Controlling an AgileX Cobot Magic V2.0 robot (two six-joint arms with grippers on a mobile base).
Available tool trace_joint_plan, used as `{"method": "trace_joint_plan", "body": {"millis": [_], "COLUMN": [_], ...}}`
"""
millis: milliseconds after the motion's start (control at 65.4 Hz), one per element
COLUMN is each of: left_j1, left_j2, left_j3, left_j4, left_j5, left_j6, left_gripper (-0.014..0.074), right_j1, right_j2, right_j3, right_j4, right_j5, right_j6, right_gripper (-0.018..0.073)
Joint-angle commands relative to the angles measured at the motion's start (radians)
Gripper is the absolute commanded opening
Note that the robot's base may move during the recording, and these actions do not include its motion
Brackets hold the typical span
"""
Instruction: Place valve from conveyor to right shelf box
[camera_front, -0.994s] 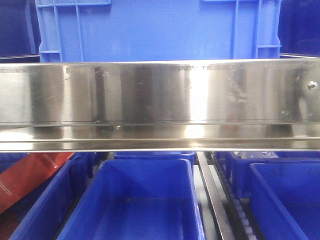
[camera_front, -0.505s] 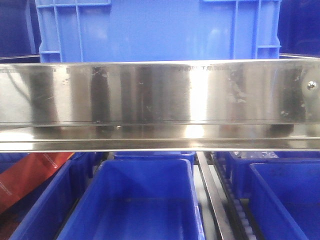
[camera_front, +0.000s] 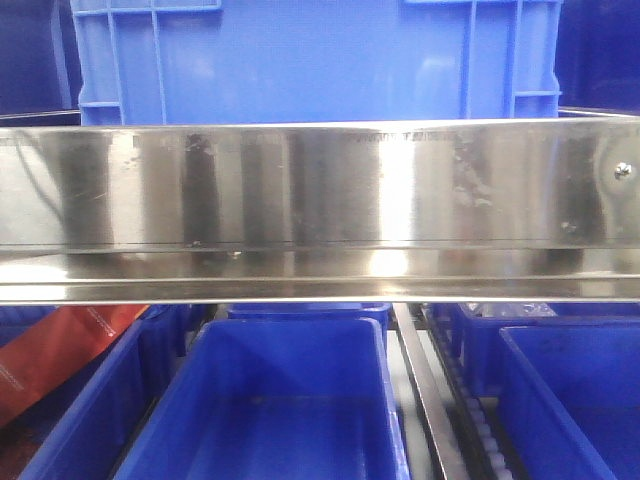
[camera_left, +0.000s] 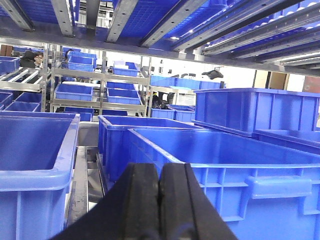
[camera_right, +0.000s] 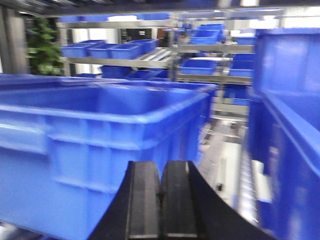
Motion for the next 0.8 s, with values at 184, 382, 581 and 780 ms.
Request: {"method": "trace_joint_plan", "body": {"millis": [184, 382, 581, 780], "left_j1": [0.001, 0.001, 0.001, 0.001], "left_j2": [-0.006, -0.006, -0.006, -0.006], "left_j3": [0.002, 0.002, 0.002, 0.002], "left_j4": [-0.001, -0.001, -0.001, -0.001], "left_j5": [-0.017, -0.017, -0.014, -0.012], "left_j6": [-0.007, -0.007, -0.007, -0.007], "left_gripper": [-0.0111, -0.0111, -0.0111, -0.0111], "right_j1": [-0.216, -0.237, -0.237, -0.237], "right_j2": [-0.234, -0.369, -0.440, -0.440], "right_j3": [0.175, 0.310, 0.380, 0.380], "right_j4": [-0.009, -0.009, -0.029, -0.070], "right_j5": [0.019, -0.007, -0.021, -0.058], "right_j6": [-0.008, -0.008, -0.006, -0.006], "right_gripper": [-0.0162, -0.0162, -0.0162, -0.0162]}}
